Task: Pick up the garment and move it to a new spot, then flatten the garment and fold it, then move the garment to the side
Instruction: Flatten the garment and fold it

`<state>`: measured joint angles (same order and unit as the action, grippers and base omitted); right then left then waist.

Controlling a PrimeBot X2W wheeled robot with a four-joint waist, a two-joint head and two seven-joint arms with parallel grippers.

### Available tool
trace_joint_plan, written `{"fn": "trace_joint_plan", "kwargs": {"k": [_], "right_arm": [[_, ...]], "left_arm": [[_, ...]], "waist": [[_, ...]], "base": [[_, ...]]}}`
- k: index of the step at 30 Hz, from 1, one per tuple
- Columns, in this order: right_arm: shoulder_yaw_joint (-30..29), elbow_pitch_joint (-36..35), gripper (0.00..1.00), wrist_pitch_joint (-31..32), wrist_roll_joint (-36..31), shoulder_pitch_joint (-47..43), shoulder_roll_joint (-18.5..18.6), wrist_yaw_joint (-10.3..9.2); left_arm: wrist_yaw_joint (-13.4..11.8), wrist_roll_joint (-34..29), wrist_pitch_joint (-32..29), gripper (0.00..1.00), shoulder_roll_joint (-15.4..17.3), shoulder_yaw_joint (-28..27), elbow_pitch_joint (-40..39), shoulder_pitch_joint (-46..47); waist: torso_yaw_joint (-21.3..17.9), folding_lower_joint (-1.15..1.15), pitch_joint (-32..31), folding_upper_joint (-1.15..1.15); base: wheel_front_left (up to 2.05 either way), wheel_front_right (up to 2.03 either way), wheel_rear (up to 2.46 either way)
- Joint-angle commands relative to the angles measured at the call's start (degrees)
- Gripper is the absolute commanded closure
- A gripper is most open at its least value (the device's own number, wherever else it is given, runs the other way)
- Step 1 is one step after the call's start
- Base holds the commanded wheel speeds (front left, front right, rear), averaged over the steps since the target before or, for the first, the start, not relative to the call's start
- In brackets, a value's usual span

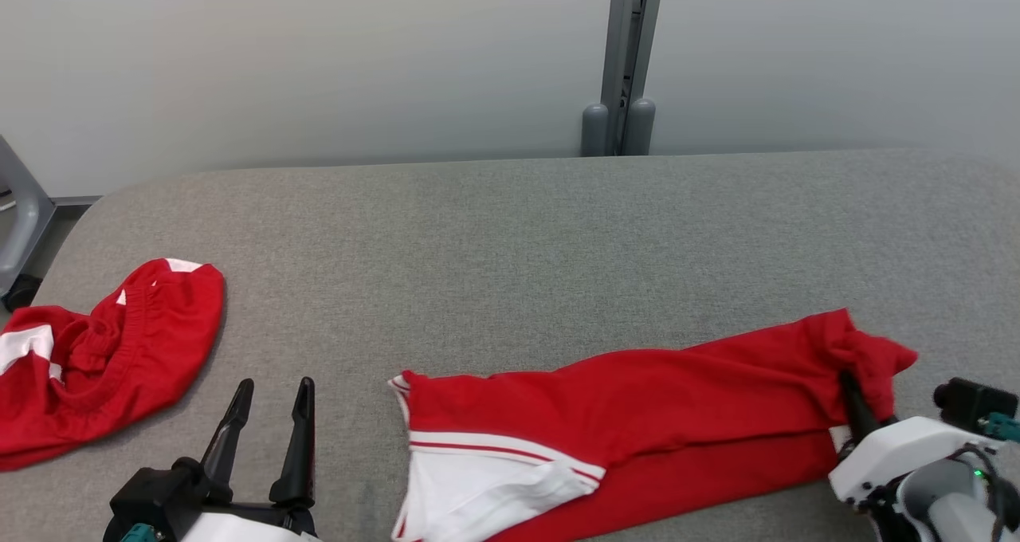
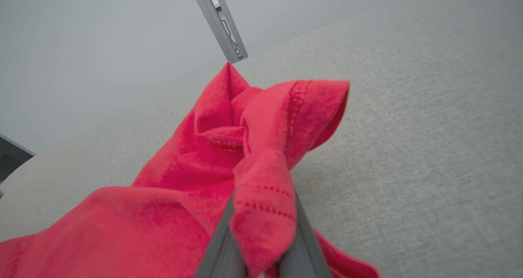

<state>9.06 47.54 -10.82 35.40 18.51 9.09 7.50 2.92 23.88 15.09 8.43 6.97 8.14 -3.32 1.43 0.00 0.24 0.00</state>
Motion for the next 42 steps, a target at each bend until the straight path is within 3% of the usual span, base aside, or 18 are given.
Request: {"fn": "trace_joint_plan", "kwargs": {"k": [1, 5, 8, 13, 19, 23, 27, 33, 42], "right_arm": [[-0.88, -0.16, 1.00, -0.62, -0.50, 0.83, 1.15, -0.01], [-4.54, -0.06, 1.00, -0.51, -3.56, 1.98, 3.84, -0.01], [-6.28, -3.32, 1.00, 0.37, -5.28, 2.34, 3.14, -0.01], [-4.88, -16.20, 1.00, 6.96, -4.48, -1.37, -1.15, -0.01], [0.76, -35.77, 1.00, 18.12, -2.21, -9.37, -4.86, -0.01], [4.03, -41.47, 1.00, 22.28, 0.59, -13.38, -5.87, -0.01], [7.52, -38.76, 1.00, 20.41, 6.08, -13.87, -6.09, 0.00], [12.73, -28.80, 1.00, 12.55, 14.56, -10.14, -6.06, 0.00], [22.55, -17.76, 1.00, 6.07, 24.30, -3.37, -6.05, 0.00]], "left_arm": [[0.30, -0.55, 0.07, 0.00, 0.01, -0.40, -0.10, 0.07], [1.15, -1.67, 0.07, 0.00, -0.94, -0.77, 0.18, -0.06], [1.61, -2.15, 0.07, 0.00, -1.33, -1.32, 0.44, -0.39], [2.05, -2.75, 0.07, 0.00, -1.93, -2.58, 1.20, -0.97], [2.49, -3.79, 0.08, 0.00, -2.28, -3.19, 2.06, -0.46], [2.66, -4.07, 0.08, 0.00, -2.42, -3.34, 2.76, -0.10], [2.96, -4.33, 0.08, 0.00, -2.42, -3.32, 3.36, 0.38], [3.34, -4.56, 0.08, 0.00, -2.45, -3.41, 4.00, 0.40], [3.50, -4.86, 0.08, 0.00, -2.62, -3.61, 4.40, 0.59]], "waist": [[-0.42, 0.00, -0.07, 0.00], [-0.91, 0.00, -0.19, 0.00], [-0.95, 0.00, -0.50, 0.00], [-0.85, 0.00, -1.23, 0.00], [0.97, 0.00, -1.91, 0.00], [3.01, 0.00, -2.02, 0.00], [5.46, 0.00, -2.01, 0.00], [8.57, 0.00, -2.03, 0.00], [10.45, 0.00, -2.10, 0.00]], "base": [[0.00, 0.00, 0.00], [0.00, 0.00, 0.00], [0.00, 0.00, 0.00], [0.00, 0.00, 0.00], [0.00, 0.00, 0.00], [0.00, 0.00, 0.00], [0.00, 0.00, 0.00], [0.00, 0.00, 0.00], [0.00, 0.00, 0.00]]}}
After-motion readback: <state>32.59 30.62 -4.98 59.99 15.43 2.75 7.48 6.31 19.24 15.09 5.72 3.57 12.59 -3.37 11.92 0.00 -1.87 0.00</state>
